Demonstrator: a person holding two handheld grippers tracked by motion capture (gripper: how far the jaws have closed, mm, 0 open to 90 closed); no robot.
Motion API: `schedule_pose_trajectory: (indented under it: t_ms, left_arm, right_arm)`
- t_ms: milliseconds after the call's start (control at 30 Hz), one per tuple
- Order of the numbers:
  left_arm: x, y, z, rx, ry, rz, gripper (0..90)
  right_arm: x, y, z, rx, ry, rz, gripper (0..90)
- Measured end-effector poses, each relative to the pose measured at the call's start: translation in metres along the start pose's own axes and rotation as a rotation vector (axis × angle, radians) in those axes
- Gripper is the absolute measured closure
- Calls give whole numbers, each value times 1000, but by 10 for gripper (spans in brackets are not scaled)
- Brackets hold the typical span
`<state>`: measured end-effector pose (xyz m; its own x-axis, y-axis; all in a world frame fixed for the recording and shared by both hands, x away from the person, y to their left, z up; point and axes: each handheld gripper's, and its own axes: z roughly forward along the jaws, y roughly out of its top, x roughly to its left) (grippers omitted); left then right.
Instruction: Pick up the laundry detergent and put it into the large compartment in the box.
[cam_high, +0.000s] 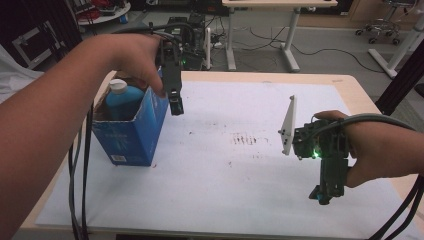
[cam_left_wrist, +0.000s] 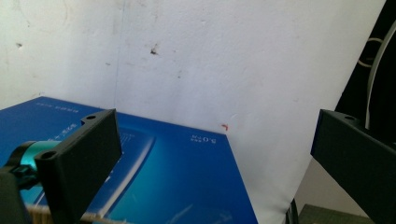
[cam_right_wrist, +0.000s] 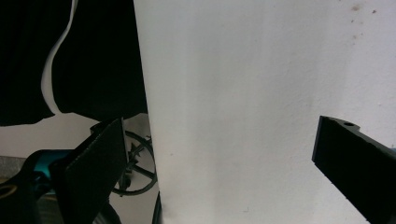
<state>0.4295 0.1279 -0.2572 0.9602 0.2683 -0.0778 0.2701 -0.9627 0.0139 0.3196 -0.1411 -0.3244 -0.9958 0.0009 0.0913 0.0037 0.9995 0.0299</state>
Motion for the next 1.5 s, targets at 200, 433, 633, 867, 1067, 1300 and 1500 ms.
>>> schedule_pose_trajectory:
  t_ms: [200, 433, 633, 867, 1067, 1300, 1500]
  left_arm:
    - [-2, 8, 7, -4, 10, 18, 17]
    - [-4, 12, 12, -9, 4, 50, 17]
    - [-9, 14, 15, -2, 2, 90, 17]
    - [-10, 14, 14, -18, 3, 93, 17]
    - [-11, 17, 15, -19, -5, 108, 17]
    - [-12, 19, 15, -23, -8, 113, 17]
    - [-14, 20, 14, -25, -4, 122, 17]
  right_arm:
    - [-1, -3, -1, -5, -4, 0, 25]
    - [-1, -5, -2, -5, -1, 11, 25]
    - [-2, -3, -1, -7, -3, 3, 25]
    - [-2, -3, -2, -8, 0, 3, 25]
    - [-5, -3, -1, -14, -3, -11, 25]
    - [-4, -1, 0, -3, 4, -4, 25]
    - [-4, -2, -1, -5, 7, 2, 25]
